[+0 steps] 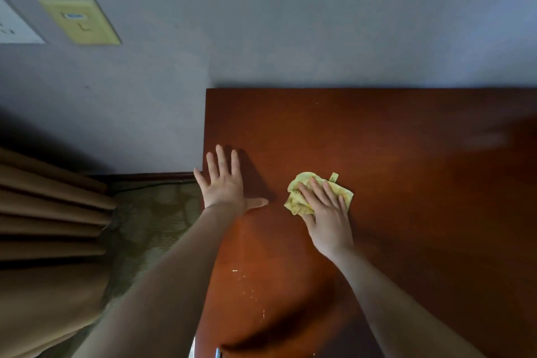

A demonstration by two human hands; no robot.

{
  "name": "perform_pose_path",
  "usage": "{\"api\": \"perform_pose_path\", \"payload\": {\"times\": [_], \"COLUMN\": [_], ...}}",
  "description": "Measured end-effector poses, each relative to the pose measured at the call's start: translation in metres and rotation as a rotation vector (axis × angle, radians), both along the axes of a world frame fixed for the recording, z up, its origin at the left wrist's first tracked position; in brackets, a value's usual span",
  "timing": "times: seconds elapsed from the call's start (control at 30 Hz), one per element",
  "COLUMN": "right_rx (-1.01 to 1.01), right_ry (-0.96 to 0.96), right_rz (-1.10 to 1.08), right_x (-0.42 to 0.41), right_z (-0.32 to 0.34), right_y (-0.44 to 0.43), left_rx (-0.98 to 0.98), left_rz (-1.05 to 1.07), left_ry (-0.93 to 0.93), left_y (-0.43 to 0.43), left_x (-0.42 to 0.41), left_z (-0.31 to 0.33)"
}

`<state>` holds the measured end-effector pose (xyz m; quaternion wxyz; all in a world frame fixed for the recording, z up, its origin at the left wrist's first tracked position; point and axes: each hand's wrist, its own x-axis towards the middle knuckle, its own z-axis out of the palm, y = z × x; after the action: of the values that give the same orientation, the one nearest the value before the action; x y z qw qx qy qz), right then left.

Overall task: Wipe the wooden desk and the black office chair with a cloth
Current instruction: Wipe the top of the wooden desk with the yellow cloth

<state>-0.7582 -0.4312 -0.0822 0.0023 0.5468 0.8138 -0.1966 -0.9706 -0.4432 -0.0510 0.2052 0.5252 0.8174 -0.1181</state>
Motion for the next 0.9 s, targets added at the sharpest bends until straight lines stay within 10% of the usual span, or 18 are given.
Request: {"api": "perform_pose_path", "payload": {"times": [0.57, 0.9], "right_rx": [0.04, 0.084], "right_ry": [-0.07, -0.006], "right_rz": [-0.09, 0.168], "right_x": [-0.015, -0.119], "right_z": [-0.001, -0.007], "right_y": [0.224, 0.21], "left_rx": [-0.084, -0.143], "left_rz": [0.174, 0.191], "left_ry": [-0.177, -0.234], "left_y": [0.017, 0.02], "left_x": [-0.012, -0.016], "left_z": [-0.033, -0.028]}}
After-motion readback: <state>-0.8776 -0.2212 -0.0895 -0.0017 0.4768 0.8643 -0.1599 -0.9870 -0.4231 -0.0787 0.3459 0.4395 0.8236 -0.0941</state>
